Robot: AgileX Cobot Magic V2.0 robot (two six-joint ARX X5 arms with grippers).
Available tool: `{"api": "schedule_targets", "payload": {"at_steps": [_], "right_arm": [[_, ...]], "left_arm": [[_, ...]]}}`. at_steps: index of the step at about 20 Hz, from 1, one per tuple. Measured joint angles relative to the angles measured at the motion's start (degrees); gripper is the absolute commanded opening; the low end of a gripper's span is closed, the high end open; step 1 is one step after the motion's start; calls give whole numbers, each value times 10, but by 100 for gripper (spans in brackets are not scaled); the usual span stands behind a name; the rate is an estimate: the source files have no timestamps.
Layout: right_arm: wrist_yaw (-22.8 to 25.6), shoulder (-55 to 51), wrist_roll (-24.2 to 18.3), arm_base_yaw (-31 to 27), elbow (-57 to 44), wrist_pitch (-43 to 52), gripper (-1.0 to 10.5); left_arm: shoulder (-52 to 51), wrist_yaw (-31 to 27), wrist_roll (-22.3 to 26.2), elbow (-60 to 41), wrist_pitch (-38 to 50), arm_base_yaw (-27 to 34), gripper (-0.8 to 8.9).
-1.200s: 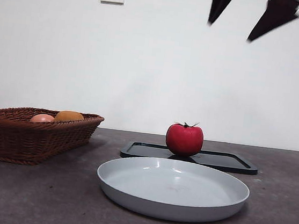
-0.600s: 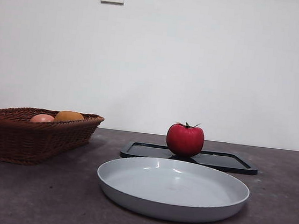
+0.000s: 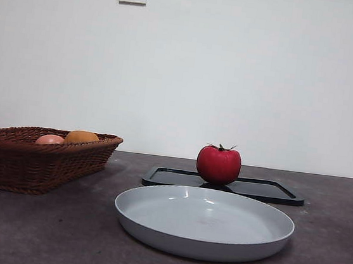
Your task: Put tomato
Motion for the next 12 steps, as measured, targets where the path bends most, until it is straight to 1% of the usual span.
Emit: {"api": "schedule_targets", "payload": {"at_steps": [2, 5, 6, 7, 10, 11, 12], "right_arm": [[-9, -2, 0, 0, 0, 0, 536], [-11, 0, 0, 0, 0, 0, 535], [-11, 1, 0, 0, 0, 0, 534], [-11, 1, 0, 0, 0, 0, 491], [-11, 1, 2, 0, 0, -1, 145], [-11, 1, 2, 0, 0, -1, 61], [-11, 1, 2, 0, 0, -1, 9]], "left_arm": [[0, 0, 0, 0, 0, 0, 465], [0, 0, 0, 0, 0, 0, 463], [0, 0, 0, 0, 0, 0, 447], [0, 0, 0, 0, 0, 0, 389], [0, 0, 0, 0, 0, 0, 155], [0, 0, 0, 0, 0, 0, 71], [0, 0, 0, 0, 0, 0, 4]]}}
